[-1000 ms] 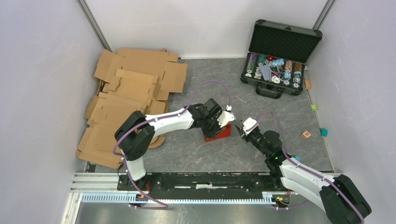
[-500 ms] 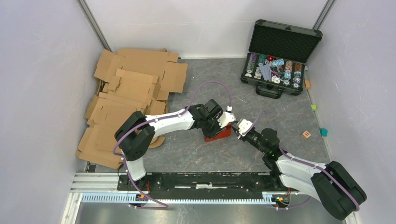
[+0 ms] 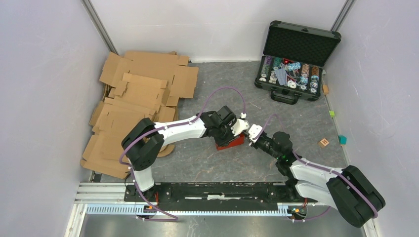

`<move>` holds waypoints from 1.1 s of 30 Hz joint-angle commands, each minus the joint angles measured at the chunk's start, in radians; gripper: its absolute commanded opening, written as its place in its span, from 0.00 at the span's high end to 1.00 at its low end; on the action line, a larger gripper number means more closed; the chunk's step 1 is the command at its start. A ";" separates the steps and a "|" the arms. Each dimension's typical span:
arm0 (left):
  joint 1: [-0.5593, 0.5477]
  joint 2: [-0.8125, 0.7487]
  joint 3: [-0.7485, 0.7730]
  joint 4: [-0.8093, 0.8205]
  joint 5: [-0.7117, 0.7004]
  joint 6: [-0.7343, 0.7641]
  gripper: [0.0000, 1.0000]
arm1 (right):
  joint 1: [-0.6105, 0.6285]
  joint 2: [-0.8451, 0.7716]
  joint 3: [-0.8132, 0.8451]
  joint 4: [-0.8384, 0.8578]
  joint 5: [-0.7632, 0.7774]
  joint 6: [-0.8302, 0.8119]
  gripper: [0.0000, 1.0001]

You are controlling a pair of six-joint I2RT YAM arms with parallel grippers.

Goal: Fold the paper box

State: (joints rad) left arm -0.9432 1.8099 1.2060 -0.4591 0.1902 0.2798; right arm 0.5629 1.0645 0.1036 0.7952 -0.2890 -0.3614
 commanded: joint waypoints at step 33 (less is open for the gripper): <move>-0.032 0.040 -0.006 -0.083 -0.067 -0.020 0.98 | 0.001 -0.090 0.087 -0.231 0.116 0.082 0.98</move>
State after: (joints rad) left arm -0.9627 1.8103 1.2098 -0.4580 0.1459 0.2699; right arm 0.5697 0.9714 0.1589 0.5724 -0.2054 -0.2913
